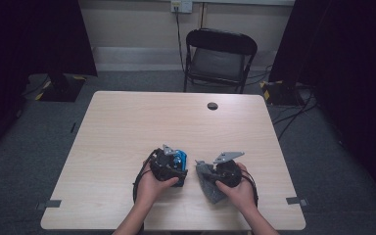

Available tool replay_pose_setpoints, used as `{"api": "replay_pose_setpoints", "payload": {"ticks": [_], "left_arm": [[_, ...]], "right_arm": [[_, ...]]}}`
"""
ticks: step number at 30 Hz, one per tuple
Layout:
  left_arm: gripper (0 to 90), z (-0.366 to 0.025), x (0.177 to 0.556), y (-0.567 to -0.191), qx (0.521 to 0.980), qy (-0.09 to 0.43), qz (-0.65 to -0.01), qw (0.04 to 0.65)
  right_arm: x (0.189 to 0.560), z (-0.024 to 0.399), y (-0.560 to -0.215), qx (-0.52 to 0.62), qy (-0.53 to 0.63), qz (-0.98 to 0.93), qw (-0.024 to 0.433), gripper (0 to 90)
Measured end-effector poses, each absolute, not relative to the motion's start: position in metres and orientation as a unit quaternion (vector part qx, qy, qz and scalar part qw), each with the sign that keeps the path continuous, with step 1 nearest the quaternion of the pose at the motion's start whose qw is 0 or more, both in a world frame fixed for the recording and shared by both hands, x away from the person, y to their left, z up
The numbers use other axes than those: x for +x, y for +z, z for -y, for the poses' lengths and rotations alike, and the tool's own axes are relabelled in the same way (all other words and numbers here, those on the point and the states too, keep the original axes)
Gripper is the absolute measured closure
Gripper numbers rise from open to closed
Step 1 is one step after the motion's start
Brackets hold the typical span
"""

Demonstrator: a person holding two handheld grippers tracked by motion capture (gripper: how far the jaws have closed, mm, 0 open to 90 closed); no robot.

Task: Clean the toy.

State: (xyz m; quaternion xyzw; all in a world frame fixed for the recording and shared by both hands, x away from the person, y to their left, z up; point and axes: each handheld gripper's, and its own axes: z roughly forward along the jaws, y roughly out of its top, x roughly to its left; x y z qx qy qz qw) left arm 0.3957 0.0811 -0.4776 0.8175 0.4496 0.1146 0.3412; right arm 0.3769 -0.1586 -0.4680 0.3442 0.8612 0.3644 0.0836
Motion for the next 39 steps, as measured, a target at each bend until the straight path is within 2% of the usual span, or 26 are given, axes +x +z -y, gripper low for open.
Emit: {"api": "replay_pose_setpoints", "payload": {"ticks": [4, 16, 24, 30, 39], "left_arm": [[5.6, -0.078, 0.398, -0.484, 0.814, 0.083, -0.470, 0.331], [9.9, -0.065, 0.400, -0.483, 0.807, 0.118, -0.495, 0.298], [12.6, -0.065, 0.399, -0.484, 0.801, 0.129, -0.500, 0.303], [19.1, -0.067, 0.399, -0.483, 0.810, 0.134, -0.483, 0.304], [23.7, -0.069, 0.396, -0.482, 0.822, 0.140, -0.457, 0.309]], "right_arm": [[0.376, 0.159, -0.470, 0.345, 0.365, -0.861, 0.084, 75.1], [0.375, 0.163, -0.473, 0.351, 0.375, -0.854, 0.083, 74.9], [0.374, 0.166, -0.474, 0.354, 0.377, -0.852, 0.083, 74.8], [0.375, 0.169, -0.474, 0.356, 0.378, -0.851, 0.082, 74.8], [0.376, 0.169, -0.475, 0.359, 0.376, -0.850, 0.083, 74.8]]}}
